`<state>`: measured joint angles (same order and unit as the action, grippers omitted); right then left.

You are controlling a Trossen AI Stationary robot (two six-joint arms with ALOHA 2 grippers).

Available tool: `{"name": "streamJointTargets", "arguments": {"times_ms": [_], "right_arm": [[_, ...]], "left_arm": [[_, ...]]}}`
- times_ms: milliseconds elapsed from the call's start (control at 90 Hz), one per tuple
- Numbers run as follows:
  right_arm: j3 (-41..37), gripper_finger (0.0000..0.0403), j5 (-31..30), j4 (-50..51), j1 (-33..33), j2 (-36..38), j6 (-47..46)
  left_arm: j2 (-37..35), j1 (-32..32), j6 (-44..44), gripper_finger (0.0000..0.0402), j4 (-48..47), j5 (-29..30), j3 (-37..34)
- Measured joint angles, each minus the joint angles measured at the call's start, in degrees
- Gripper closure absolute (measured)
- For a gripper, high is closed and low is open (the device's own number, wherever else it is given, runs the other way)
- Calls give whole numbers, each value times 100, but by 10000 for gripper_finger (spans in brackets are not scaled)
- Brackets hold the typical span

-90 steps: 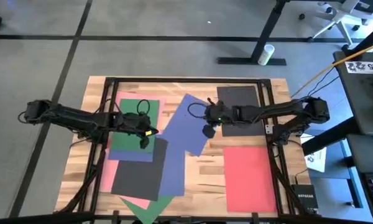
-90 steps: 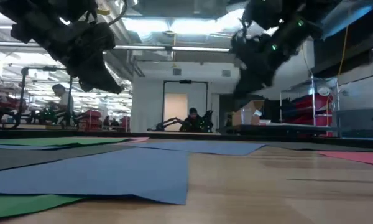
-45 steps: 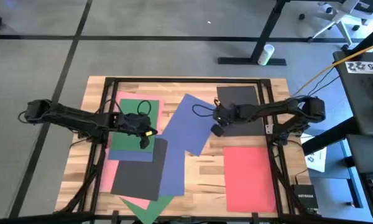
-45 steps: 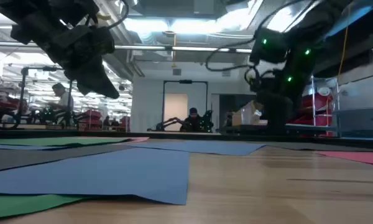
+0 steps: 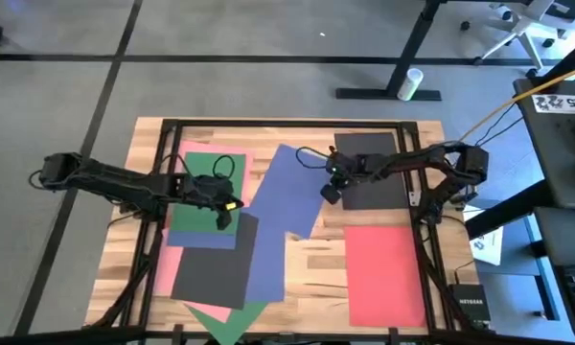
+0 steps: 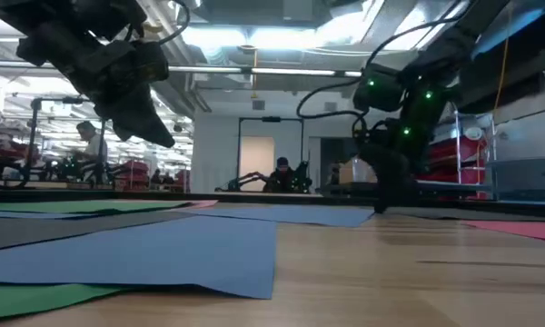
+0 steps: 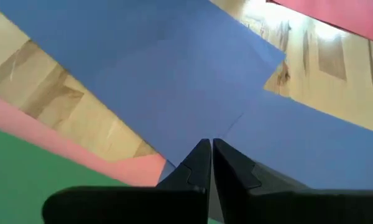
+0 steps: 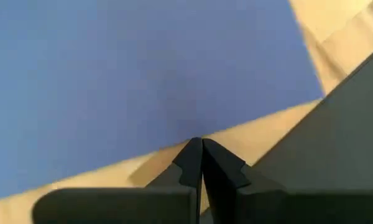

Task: Organize paper
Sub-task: Move the blue paper to the top center of the table

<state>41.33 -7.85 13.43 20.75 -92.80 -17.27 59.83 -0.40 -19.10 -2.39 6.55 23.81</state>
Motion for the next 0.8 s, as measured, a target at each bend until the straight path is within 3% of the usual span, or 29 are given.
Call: {"name": "streamJointTargets", "arguments": {"times_ms": [211,467,800], "right_arm": [[-1,403,-91,-506,497,-18,344],[8,403,609,-712,352,451,421],[6,403,696,-647,369,-106,340]], "left_arm": [[-2,0,14,402,0,1,0],[-4,-2,49,402,-11,-1,0],[-5,-4,45,402,-3,-1,0]]}}
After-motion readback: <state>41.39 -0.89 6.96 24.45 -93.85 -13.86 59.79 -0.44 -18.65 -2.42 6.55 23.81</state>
